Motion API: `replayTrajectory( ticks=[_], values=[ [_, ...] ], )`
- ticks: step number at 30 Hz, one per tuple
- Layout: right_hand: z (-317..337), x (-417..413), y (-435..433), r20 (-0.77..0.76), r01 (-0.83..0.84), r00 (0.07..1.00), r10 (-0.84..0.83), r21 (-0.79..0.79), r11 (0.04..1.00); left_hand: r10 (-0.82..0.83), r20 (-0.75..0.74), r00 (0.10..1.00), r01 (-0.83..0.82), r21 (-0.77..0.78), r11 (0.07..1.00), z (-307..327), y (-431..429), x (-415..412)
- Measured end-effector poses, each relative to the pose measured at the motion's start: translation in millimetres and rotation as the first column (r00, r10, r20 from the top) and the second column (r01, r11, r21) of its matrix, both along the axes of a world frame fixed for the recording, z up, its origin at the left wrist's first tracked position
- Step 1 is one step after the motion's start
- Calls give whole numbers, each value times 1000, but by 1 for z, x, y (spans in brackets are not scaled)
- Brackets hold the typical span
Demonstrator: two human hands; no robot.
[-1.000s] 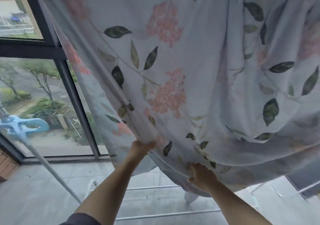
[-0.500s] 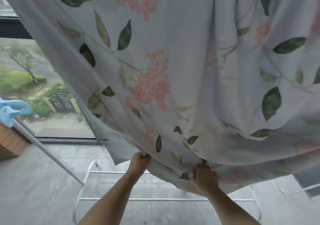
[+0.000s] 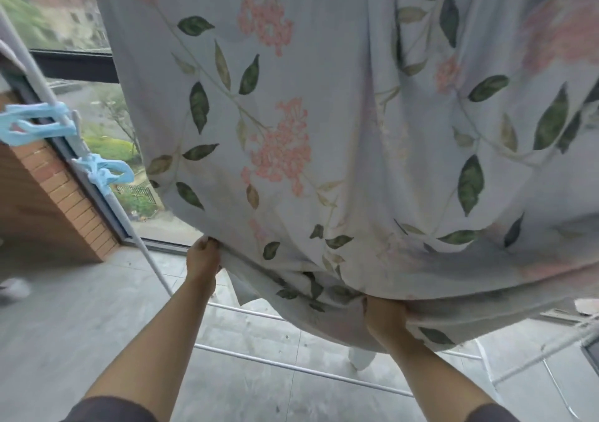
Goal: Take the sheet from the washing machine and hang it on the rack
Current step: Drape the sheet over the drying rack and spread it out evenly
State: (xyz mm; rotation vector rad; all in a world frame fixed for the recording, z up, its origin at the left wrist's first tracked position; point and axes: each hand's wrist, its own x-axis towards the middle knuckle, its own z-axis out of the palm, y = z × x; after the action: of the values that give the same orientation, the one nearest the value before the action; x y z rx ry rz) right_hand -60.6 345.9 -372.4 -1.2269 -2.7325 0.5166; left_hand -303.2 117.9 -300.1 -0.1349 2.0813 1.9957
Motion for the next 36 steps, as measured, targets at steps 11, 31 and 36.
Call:
replayTrajectory(
  ticks=[11,31,36],
  values=[
    [-13,35,-30,51,-193,973,223,-344,919,-189,150,971,213,-168,962,-24,6,34],
    [54,84,12,-512,73,829,-227,-302,950,-766,157,624,748,-406,525,15,116,123],
    [88,152,75,-582,261,680,-445,-375,889,-878,-28,477,811,-371,452,46,173,180]
  ],
)
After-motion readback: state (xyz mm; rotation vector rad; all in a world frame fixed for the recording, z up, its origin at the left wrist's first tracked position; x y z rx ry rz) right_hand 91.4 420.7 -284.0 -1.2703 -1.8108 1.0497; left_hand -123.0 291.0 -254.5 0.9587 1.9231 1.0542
